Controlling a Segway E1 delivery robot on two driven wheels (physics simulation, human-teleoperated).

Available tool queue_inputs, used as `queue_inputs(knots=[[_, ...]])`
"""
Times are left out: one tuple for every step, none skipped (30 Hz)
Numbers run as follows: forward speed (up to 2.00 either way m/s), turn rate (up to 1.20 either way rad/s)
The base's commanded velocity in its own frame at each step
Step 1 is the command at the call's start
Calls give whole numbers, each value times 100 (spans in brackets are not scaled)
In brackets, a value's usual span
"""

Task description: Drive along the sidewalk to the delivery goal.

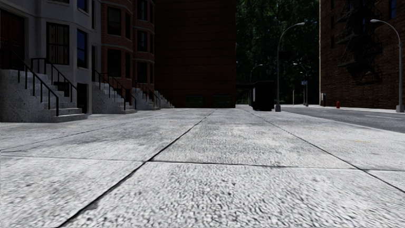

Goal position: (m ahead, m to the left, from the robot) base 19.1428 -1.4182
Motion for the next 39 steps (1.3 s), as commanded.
queue_inputs(knots=[[200,0],[200,0],[200,-4],[200,-10],[200,-14],[200,-14],[200,-15],[200,-16],[200,-16],[200,-16],[200,-16],[200,-17],[200,-18],[200,-19],[200,-19],[200,-20],[200,-20],[200,-20],[200,-20],[200,-22],[200,-25],[200,-26],[200,-26],[200,-26],[200,-26],[200,-26],[200,-26],[200,-26],[200,-26],[200,-23],[200,-8],[200,-8],[200,0],[200,0],[200,0],[200,0],[200,0],[200,0],[200,0]])
